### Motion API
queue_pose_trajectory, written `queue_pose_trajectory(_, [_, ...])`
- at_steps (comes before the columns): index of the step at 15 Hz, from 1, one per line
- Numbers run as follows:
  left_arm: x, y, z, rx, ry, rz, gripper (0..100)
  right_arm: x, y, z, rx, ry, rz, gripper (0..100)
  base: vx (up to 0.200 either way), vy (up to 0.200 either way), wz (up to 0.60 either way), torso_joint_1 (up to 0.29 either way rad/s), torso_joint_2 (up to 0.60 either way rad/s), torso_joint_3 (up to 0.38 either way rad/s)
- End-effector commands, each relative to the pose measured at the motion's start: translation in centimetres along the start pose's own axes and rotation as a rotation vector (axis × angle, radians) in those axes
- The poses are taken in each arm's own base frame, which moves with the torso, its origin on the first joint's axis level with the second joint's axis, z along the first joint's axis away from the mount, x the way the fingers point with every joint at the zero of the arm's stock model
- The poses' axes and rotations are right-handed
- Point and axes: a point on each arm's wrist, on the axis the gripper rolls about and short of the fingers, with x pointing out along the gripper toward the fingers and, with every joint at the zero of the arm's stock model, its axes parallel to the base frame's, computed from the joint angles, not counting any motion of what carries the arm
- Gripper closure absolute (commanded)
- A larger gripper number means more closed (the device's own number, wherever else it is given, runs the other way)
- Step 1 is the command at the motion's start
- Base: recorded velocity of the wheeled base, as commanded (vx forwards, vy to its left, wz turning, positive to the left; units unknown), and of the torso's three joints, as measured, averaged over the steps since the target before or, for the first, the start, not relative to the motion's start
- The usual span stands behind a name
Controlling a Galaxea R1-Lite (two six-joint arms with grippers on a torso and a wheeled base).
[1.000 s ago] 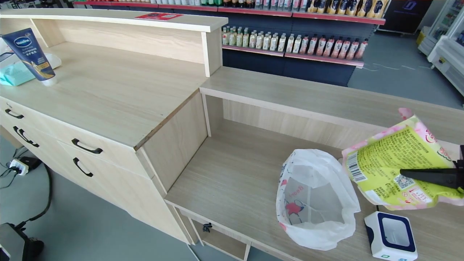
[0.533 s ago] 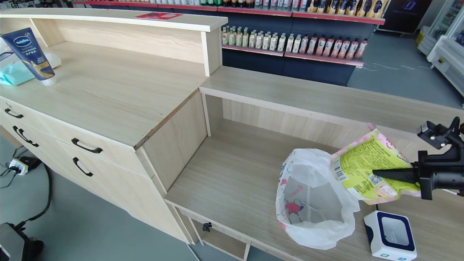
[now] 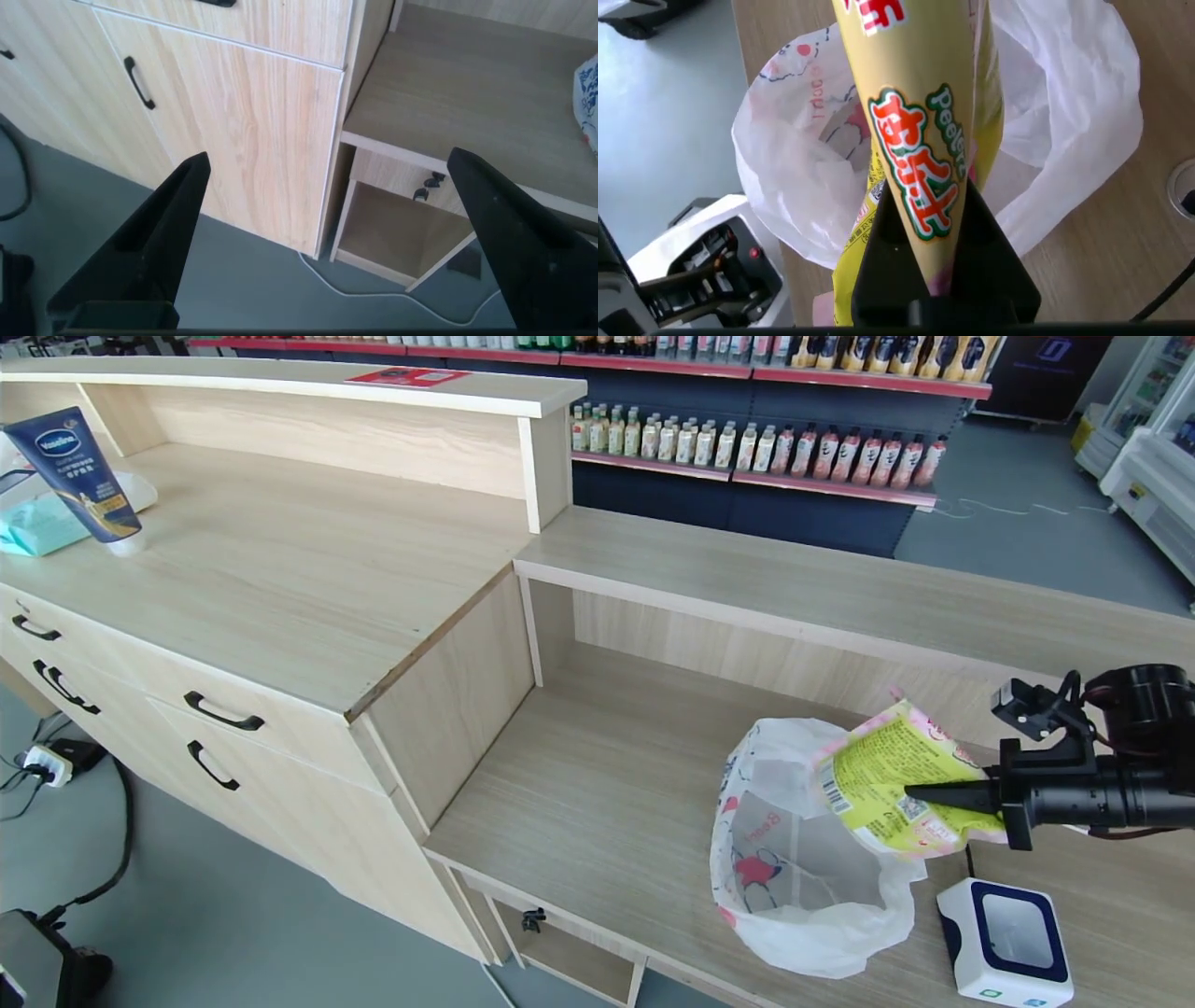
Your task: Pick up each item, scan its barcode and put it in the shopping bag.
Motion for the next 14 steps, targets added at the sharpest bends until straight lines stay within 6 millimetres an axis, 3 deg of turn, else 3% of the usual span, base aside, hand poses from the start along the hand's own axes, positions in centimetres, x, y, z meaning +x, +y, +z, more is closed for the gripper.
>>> queue_pose_trajectory(1, [0.0,0.0,0.0,0.000,0.000,0.000,0,1.7,-0.8,-1.1,0.024,0.014,0.032,100,0.000,0.000,0.00,0.000,0.00,0.000])
queue_pose_trajectory(14, [0.0,0.0,0.0,0.000,0.000,0.000,0,6.1,-2.7,-2.1,-0.015,-0.026,0.107,100,0.000,0.000,0.00,0.000,0.00,0.000])
